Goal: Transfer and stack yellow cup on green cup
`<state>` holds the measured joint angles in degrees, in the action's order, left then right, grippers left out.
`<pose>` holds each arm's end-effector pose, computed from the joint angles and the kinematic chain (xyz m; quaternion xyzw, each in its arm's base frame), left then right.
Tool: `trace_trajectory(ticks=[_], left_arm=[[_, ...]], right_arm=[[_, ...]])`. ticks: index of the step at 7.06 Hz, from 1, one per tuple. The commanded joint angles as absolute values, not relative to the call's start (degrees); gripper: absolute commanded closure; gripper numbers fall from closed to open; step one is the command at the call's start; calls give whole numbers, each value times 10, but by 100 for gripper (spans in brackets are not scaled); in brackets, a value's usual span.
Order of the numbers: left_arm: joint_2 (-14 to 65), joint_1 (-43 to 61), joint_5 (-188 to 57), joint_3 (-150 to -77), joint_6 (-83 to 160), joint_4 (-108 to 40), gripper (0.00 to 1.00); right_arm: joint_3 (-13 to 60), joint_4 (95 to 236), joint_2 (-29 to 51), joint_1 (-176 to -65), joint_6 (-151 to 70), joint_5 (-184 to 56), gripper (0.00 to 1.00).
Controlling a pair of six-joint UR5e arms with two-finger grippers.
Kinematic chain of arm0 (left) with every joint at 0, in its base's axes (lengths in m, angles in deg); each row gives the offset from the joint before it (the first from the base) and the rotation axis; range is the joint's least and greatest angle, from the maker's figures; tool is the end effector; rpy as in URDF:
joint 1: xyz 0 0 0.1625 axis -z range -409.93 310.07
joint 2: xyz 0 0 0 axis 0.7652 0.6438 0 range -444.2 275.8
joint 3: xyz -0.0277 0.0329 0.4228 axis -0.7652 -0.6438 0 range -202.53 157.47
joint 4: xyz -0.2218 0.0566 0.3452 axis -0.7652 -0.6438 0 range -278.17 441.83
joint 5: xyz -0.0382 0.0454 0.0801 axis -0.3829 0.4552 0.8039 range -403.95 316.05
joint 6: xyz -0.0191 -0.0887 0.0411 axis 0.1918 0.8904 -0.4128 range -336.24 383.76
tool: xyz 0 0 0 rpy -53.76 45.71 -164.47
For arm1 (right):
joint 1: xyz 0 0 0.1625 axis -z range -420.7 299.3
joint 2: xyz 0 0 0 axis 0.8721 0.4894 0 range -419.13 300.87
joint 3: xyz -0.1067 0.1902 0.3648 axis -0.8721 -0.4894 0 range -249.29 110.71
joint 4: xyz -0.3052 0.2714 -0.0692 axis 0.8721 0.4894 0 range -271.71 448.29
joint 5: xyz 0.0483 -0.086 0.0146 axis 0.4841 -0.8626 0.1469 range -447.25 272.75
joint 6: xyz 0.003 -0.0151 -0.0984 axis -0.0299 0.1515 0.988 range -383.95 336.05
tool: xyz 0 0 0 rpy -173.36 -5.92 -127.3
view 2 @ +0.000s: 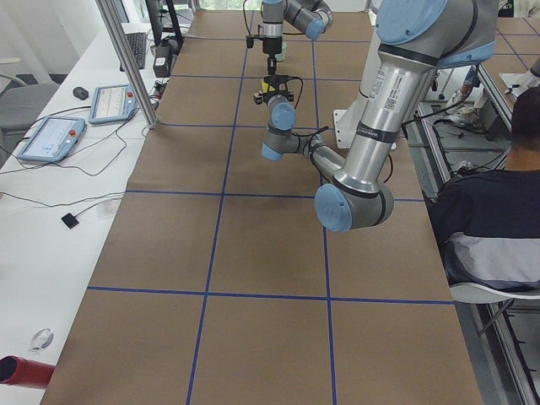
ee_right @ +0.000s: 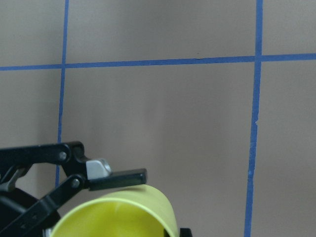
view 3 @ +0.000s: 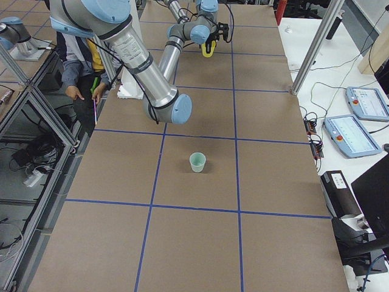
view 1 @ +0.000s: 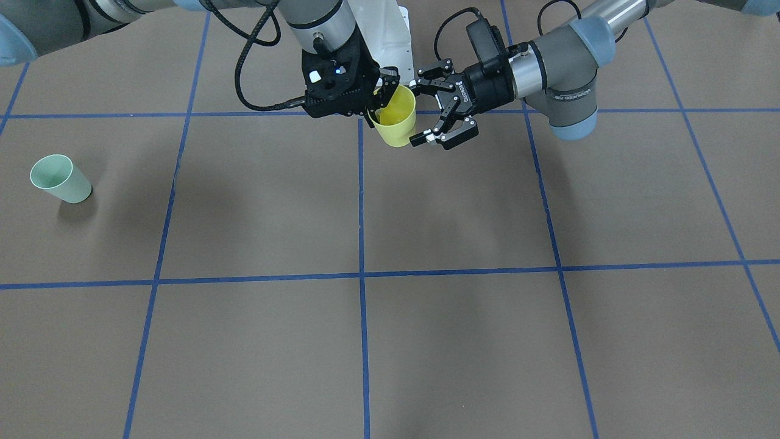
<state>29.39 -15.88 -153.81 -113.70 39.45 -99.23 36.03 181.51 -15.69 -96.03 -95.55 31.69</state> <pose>0.4142 -0.3999 0.2572 0.6230 0.5627 0.3173 0.4410 -0.4565 -0.4278 0.0690 0.0200 -0.5215 0.0033 0.8530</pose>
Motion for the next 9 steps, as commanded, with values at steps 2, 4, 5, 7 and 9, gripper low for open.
trace_trajectory(ticks=[2,4,5,7,9], left_arm=[[290,-159,-1537,-1134,398,-990,1],[282,-156,-1530,-1092,402,-988,0],[270,-156,-1485,-1075,457,-987,0],[262,-135,-1421,-1071,538,-961,0],[251,-86,-1419,-1073,576,-899,0]], right_arm=[[375,1851,-117,-1034,-953,321,100],[374,1851,-83,-1092,-906,324,100],[374,1852,-67,-1120,-873,336,100],[374,1851,-46,-1160,-836,351,100],[374,1852,-27,-1189,-803,360,100]])
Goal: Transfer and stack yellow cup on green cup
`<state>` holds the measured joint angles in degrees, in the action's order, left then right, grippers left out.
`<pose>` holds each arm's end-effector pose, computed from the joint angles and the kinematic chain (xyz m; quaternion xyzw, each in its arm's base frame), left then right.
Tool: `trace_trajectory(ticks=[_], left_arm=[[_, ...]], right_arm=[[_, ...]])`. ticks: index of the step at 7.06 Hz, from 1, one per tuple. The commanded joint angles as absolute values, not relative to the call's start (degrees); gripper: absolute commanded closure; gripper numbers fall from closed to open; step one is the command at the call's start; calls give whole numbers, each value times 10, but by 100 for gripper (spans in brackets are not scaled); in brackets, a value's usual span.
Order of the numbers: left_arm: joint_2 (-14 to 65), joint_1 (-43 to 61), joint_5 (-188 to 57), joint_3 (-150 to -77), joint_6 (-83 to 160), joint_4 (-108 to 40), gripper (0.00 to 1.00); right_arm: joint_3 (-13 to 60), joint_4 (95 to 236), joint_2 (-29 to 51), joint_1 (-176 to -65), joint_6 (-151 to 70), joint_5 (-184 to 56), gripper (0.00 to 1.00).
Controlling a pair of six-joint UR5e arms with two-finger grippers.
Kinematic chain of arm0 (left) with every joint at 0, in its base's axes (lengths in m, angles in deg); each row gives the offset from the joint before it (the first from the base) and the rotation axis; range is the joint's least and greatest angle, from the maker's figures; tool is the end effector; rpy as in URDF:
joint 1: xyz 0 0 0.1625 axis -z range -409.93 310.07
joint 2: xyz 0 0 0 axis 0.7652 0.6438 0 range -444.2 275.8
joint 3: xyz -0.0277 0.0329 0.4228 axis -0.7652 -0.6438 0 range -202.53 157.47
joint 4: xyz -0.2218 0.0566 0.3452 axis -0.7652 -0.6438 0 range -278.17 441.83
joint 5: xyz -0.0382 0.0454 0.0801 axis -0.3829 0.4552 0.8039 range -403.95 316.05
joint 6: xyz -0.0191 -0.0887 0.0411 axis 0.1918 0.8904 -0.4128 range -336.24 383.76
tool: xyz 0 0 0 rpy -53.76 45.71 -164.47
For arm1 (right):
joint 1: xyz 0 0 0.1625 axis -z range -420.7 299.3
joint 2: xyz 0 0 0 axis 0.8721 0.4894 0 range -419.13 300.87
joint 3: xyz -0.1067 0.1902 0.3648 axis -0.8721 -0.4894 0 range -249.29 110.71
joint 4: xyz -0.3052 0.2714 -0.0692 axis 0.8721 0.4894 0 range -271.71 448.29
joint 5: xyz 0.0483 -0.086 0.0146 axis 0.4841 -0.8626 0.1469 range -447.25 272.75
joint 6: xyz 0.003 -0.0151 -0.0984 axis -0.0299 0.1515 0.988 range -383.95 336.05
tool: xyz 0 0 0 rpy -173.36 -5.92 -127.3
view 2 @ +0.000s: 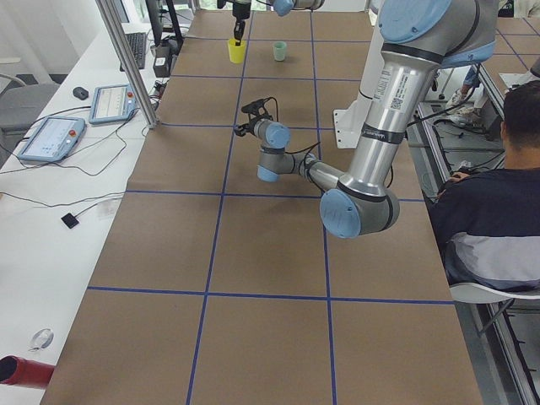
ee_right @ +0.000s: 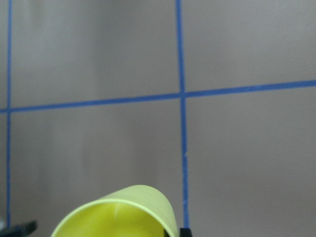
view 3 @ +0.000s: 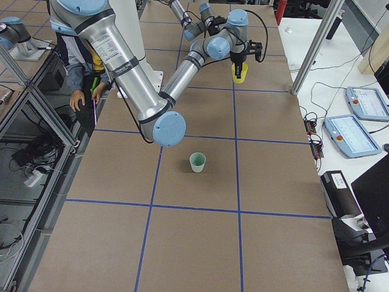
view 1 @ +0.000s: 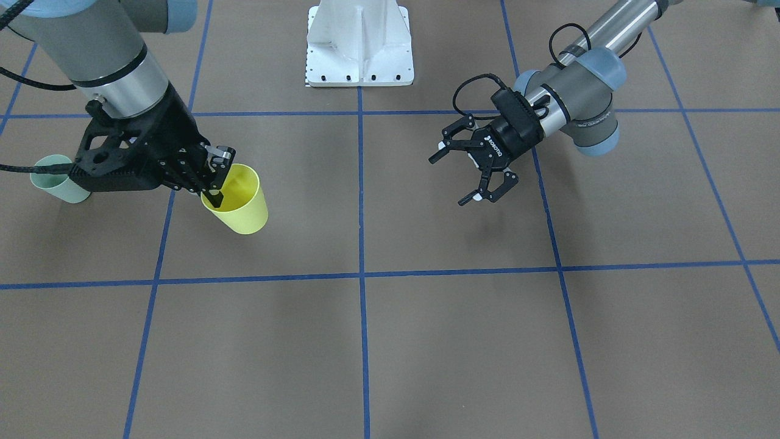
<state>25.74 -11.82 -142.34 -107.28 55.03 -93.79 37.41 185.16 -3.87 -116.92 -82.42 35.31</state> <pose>0.4015 -0.4658 0.3469 0.5417 0.5433 0.1697 0.6186 -0.2766 -0.5568 0.1949 0.0653 -0.4421 0.0861 0.8904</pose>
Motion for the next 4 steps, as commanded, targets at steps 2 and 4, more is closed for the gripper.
trace_trajectory(ticks=[2,4], left_arm=[[226,-35,-1424,-1079,568,-797,0],[202,45,-1500,-1083,565,-692,0]], right_arm=[[380,1852,-4,-1225,-769,362,100],[397,1852,32,-1248,-721,366,100]])
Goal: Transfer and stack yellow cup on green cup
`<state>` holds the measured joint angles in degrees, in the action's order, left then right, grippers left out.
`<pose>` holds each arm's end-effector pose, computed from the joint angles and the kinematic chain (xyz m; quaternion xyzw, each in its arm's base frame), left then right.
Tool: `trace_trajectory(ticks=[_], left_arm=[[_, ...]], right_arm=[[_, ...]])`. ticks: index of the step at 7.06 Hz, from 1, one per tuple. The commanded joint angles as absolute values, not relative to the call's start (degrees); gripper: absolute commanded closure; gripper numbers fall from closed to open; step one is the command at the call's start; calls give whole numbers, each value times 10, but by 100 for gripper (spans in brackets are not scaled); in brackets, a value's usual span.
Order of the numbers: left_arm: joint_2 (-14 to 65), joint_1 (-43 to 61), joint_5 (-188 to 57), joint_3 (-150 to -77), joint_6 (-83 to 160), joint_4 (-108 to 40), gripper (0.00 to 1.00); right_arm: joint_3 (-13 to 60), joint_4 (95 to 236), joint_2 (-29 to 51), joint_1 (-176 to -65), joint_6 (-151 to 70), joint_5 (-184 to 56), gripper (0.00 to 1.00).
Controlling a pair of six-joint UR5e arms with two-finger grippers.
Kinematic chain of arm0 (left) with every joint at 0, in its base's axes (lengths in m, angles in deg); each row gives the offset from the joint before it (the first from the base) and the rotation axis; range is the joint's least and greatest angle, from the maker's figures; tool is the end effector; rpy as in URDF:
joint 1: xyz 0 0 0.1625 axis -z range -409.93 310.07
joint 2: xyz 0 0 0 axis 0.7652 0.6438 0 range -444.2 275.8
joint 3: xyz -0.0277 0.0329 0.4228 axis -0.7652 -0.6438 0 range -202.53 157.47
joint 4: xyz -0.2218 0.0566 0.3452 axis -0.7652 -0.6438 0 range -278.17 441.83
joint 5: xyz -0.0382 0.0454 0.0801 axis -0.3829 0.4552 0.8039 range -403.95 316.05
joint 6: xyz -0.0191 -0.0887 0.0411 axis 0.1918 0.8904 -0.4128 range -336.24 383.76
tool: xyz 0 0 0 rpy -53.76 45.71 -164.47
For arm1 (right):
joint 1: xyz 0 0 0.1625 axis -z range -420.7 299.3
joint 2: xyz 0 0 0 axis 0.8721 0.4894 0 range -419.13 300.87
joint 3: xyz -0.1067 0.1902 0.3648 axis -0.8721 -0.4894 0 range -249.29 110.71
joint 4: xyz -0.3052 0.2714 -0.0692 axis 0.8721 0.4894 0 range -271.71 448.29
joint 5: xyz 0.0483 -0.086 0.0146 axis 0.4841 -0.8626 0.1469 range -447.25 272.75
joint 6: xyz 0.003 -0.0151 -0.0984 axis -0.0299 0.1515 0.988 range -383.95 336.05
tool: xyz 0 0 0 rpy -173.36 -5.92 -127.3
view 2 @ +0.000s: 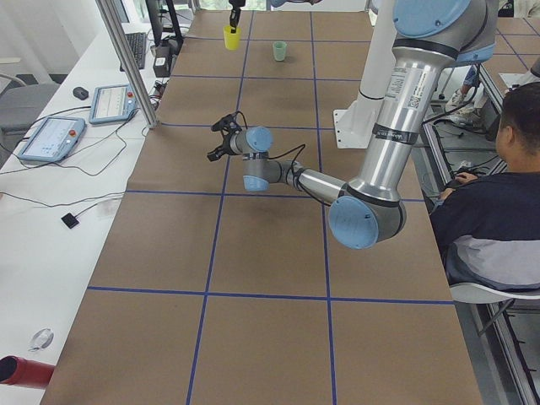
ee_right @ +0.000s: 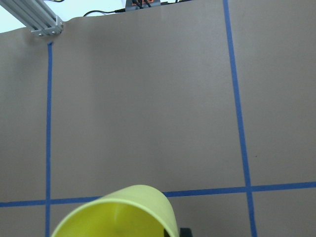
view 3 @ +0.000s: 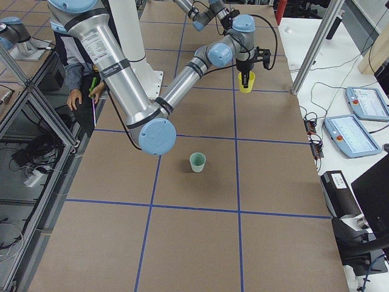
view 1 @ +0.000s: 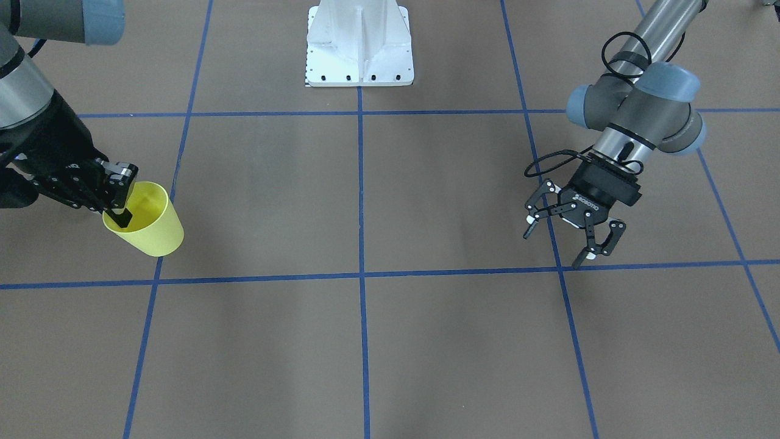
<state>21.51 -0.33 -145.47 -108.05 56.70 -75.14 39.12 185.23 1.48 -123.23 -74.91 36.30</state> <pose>0.3127 -0.5423 0.4177 0.4568 0.4372 0.1135 0.7664 -0.2082 -0.5700 0.2398 0.0880 -0.4208 0.0841 0.8990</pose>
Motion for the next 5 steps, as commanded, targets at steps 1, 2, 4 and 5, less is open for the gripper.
trace_trajectory(ticks=[1,2,4,5], left_arm=[[180,89,-1546,-1084,511,-652,0],[158,141,-1597,-1093,435,-597,0],[156,248,-1698,-1092,249,-480,0],[156,295,-1728,-1092,154,-401,0]], right_arm=[[403,1852,53,-1263,-691,382,100],[407,1852,76,-1283,-633,394,100],[407,1851,116,-1305,-551,400,100],[414,1845,149,-1314,-532,416,100]])
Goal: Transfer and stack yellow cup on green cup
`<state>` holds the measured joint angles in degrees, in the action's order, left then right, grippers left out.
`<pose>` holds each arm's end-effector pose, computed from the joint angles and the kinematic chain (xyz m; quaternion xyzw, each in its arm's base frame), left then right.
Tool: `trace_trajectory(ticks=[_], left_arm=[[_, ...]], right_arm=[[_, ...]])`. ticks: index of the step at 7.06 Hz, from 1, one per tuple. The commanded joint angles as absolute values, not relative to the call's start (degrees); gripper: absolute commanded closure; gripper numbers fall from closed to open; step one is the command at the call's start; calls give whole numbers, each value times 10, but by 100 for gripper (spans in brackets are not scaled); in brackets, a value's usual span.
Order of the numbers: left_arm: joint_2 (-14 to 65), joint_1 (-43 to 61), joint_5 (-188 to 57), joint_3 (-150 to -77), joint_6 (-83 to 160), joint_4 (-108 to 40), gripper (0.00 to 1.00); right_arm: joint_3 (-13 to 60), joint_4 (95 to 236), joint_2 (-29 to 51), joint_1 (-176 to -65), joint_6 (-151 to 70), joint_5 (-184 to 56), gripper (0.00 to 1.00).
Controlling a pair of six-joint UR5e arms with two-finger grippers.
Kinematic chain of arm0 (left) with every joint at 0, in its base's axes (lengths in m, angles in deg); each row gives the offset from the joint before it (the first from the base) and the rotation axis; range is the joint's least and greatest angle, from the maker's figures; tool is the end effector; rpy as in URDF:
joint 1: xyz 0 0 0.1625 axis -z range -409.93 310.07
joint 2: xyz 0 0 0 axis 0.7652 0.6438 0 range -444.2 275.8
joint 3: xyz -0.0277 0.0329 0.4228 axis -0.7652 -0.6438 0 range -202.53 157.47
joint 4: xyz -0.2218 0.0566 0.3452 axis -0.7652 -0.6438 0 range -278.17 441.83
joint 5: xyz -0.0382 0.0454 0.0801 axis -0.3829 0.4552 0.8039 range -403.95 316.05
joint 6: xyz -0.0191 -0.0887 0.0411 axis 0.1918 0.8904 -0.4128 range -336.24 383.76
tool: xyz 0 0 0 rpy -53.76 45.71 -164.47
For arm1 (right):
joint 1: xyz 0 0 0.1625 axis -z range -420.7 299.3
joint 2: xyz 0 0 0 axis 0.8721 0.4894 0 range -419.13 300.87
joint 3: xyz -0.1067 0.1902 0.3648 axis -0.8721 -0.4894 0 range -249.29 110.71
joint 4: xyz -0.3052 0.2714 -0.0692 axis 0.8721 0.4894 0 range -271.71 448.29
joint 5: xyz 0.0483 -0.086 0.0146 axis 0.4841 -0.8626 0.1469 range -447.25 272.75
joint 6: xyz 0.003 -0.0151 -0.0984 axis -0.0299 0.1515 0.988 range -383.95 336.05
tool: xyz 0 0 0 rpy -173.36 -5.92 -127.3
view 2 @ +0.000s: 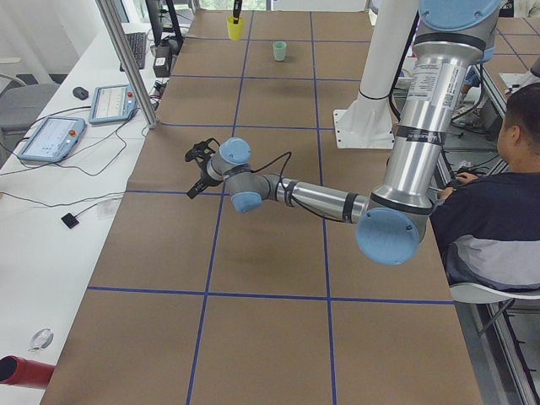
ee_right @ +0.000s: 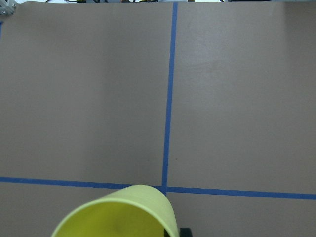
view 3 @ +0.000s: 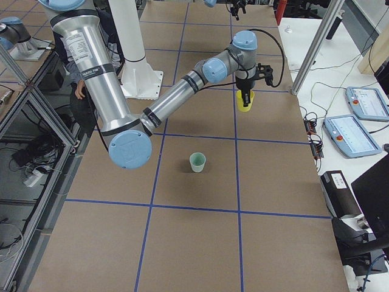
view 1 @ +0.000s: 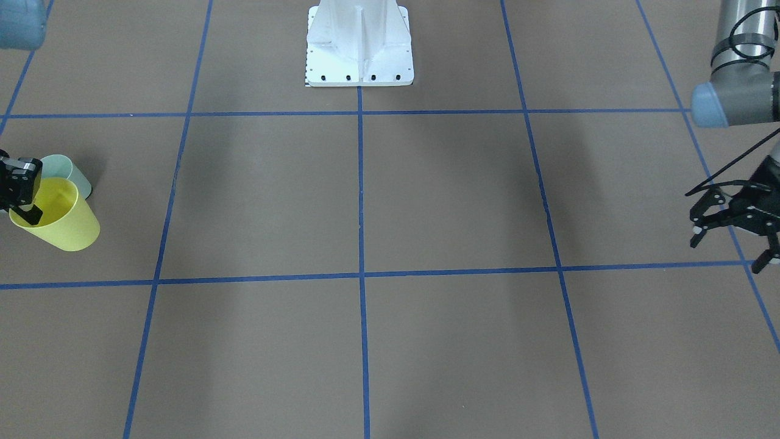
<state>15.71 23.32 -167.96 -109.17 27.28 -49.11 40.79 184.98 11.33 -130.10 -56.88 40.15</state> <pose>0.0961 -0.5882 0.5188 0.3319 0.3313 0.2179 0.8559 -0.1328 -0.5601 0.3252 0.1013 -0.3954 0.0073 0.9129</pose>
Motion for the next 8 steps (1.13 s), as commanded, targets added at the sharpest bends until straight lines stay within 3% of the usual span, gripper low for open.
trace_trajectory(ticks=[1,3,8], left_arm=[[160,354,-1773,-1094,89,-308,0],[142,408,-1779,-1137,65,-207,0],[80,435,-1740,-1128,66,-132,0]], right_arm=[[433,1844,182,-1316,-507,435,100],[448,1844,228,-1329,-502,449,100],[479,1828,342,-1346,-439,460,100]])
